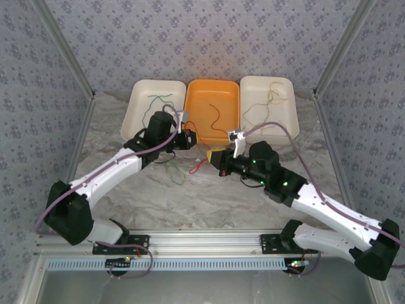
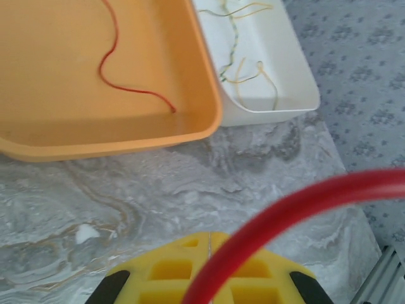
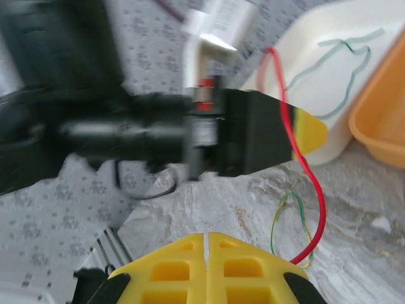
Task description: Untangle the cables
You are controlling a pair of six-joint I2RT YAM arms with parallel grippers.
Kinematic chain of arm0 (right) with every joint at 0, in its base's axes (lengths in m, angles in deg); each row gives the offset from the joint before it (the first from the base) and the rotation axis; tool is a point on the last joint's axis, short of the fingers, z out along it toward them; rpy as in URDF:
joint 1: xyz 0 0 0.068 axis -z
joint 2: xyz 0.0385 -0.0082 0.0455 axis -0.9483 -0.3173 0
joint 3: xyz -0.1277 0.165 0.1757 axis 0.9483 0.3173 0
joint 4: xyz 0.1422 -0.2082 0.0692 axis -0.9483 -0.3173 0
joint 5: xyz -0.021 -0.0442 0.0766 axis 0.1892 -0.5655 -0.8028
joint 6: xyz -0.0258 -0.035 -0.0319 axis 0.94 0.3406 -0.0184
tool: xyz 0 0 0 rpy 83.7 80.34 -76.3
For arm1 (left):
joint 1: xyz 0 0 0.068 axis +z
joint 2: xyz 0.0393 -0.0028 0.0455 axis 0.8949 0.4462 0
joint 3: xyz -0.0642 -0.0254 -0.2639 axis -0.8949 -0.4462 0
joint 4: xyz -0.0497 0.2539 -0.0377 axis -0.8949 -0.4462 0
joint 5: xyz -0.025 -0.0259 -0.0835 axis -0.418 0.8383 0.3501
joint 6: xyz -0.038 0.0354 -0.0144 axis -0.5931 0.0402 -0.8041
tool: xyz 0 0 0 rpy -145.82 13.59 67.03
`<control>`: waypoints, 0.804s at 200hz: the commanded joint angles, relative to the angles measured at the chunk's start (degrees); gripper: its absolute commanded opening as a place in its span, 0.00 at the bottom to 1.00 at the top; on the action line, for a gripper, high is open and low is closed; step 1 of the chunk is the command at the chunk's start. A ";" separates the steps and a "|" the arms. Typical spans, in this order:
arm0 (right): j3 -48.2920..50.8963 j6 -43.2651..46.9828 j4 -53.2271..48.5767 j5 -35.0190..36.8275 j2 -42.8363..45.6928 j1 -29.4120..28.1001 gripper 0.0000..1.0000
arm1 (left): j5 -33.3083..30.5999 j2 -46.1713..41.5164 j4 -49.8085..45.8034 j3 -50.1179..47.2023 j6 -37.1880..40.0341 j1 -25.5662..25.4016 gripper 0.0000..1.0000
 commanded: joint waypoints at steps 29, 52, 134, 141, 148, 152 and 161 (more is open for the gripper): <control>-14.67 21.38 -12.87 -5.61 3.89 1.35 0.00 | 13.65 9.27 -15.57 8.99 5.78 2.50 0.00; -18.77 29.21 -13.49 -4.89 3.10 1.64 0.00 | 18.88 13.94 -19.46 11.52 7.98 1.85 0.00; -26.20 45.74 4.29 -2.10 -1.99 10.18 0.00 | 21.17 19.46 -26.24 13.33 13.36 -5.05 0.00; -26.42 46.44 6.25 -2.09 -2.67 11.24 0.00 | 21.66 19.64 -26.48 13.28 13.62 -5.47 0.00; -26.80 46.73 7.88 -2.52 -3.23 12.67 0.00 | 21.76 19.75 -26.99 13.47 13.91 -5.92 0.00; -27.05 46.54 8.79 -2.89 -3.59 13.69 0.00 | 21.90 19.82 -27.20 13.42 14.16 -6.07 0.00; -27.74 45.76 10.65 -4.45 -4.29 16.56 0.00 | 22.67 19.95 -27.76 13.29 14.91 -6.51 0.00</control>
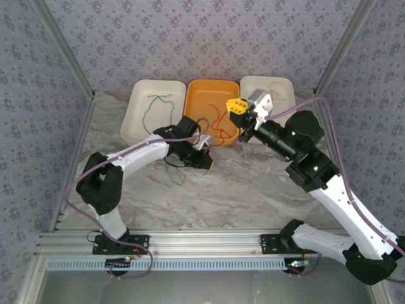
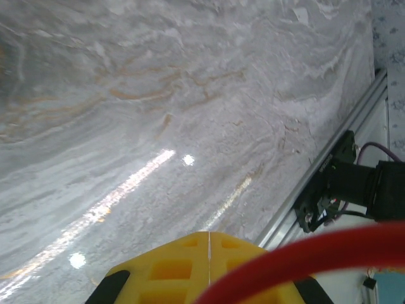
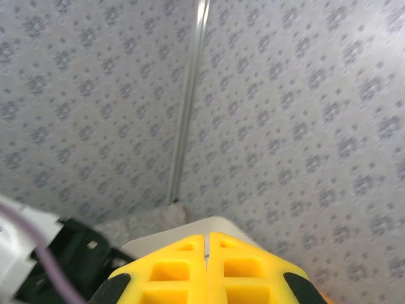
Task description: Untangle the cables
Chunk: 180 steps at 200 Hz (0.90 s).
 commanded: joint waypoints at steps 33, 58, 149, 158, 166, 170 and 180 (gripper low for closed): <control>-7.63 -4.20 16.13 -7.05 -3.92 15.00 0.00 | 3.23 1.20 -4.62 -0.54 4.31 -1.35 0.00; -11.32 -9.20 18.25 -10.42 -6.94 21.13 0.00 | 3.87 1.44 -4.23 -1.81 4.72 -1.43 0.00; -19.60 -16.68 19.09 -17.43 -10.70 30.66 0.00 | 1.79 3.79 -4.74 -2.61 5.98 -1.06 0.00; -20.80 -16.78 17.96 -17.72 -11.06 30.89 0.00 | 2.37 4.16 -6.26 -2.52 6.74 -1.10 0.00; -22.41 -16.80 16.09 -17.98 -11.59 30.93 0.00 | 2.63 4.27 -6.74 -2.35 7.61 -1.26 0.00; -23.19 -16.78 15.04 -18.24 -11.87 31.01 0.00 | 2.58 4.28 -6.93 -2.27 8.20 -1.44 0.00; -25.06 -16.70 12.19 -18.58 -12.69 31.00 0.00 | 2.10 4.20 -7.49 -1.87 9.68 -1.96 0.00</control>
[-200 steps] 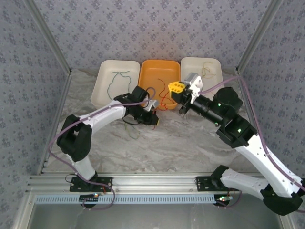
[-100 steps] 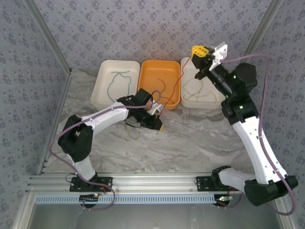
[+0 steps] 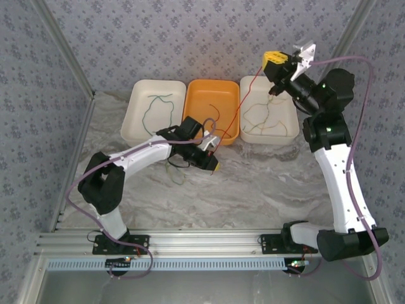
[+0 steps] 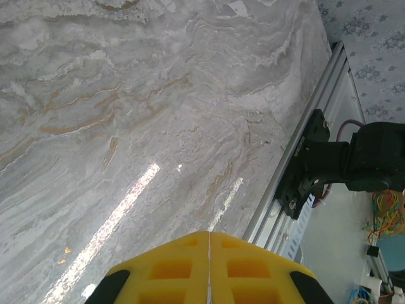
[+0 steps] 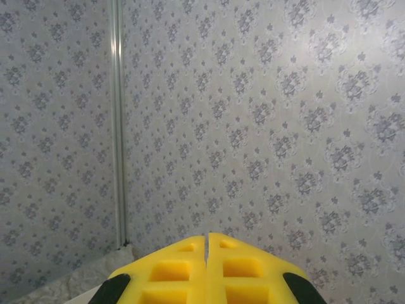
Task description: Untangle the cables
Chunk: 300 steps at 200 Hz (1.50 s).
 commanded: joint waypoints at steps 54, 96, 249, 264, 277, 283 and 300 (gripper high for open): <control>-18.45 -0.57 -7.13 5.62 -3.44 2.26 0.00 | -20.88 -1.11 -9.40 -2.88 7.40 -5.04 0.00; -21.57 -2.40 -8.82 5.28 -4.96 3.81 0.00 | -24.34 -2.33 -5.90 -5.49 7.20 -5.79 0.00; -23.92 -9.55 -3.97 21.13 -25.03 -2.08 0.00 | -17.64 4.16 -5.17 9.54 -4.36 6.93 0.00; -26.56 -10.07 -2.68 22.01 -30.12 -2.14 0.00 | -18.36 7.69 -7.81 14.06 -4.20 8.45 0.00; -29.84 -10.59 -2.43 22.74 -34.64 -2.19 0.00 | -19.59 9.57 -7.99 16.63 -4.91 9.74 0.00; -31.37 -10.60 -2.42 22.93 -36.66 -2.34 0.00 | -20.17 10.35 -7.88 17.77 -5.47 10.47 0.00; -37.97 -10.76 -3.96 24.03 -43.15 -2.56 0.00 | -19.74 13.90 -8.43 22.06 -6.32 12.23 0.00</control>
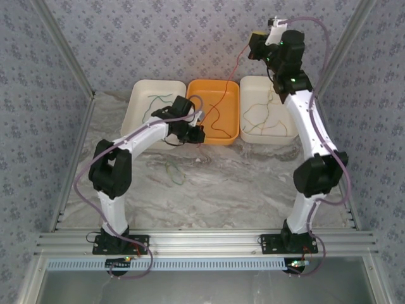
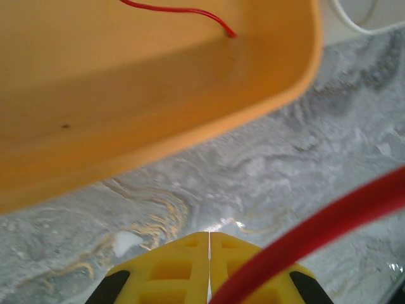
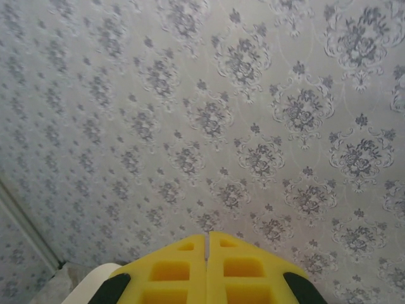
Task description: Untangle the cables
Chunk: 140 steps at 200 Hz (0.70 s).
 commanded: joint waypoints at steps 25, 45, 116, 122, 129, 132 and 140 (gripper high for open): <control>-17.48 -2.86 0.00 3.86 -15.74 -0.33 0.00 | -2.08 9.10 -7.06 12.92 -1.79 3.13 0.00; -22.26 -3.62 -1.76 4.45 -22.38 -0.48 0.00 | -3.59 12.82 -8.89 18.19 -1.21 3.09 0.12; -27.43 -6.74 -7.20 4.15 -36.49 -1.03 0.00 | -4.99 15.80 -7.50 22.14 -3.47 2.74 0.39; -27.53 -6.74 -7.53 4.19 -37.06 -1.18 0.00 | -5.25 15.19 -6.79 21.74 -3.70 2.78 0.39; -27.61 -6.78 -7.69 4.47 -37.73 -1.48 0.00 | -5.43 14.25 -6.01 21.50 -3.92 2.67 0.40; -27.62 -6.74 -7.85 4.75 -37.96 -1.60 0.00 | -5.63 13.84 -5.68 21.50 -4.01 2.70 0.41; -27.62 -6.50 -8.40 5.96 -38.45 -1.92 0.00 | -6.16 12.56 -5.29 20.14 -4.23 2.67 0.43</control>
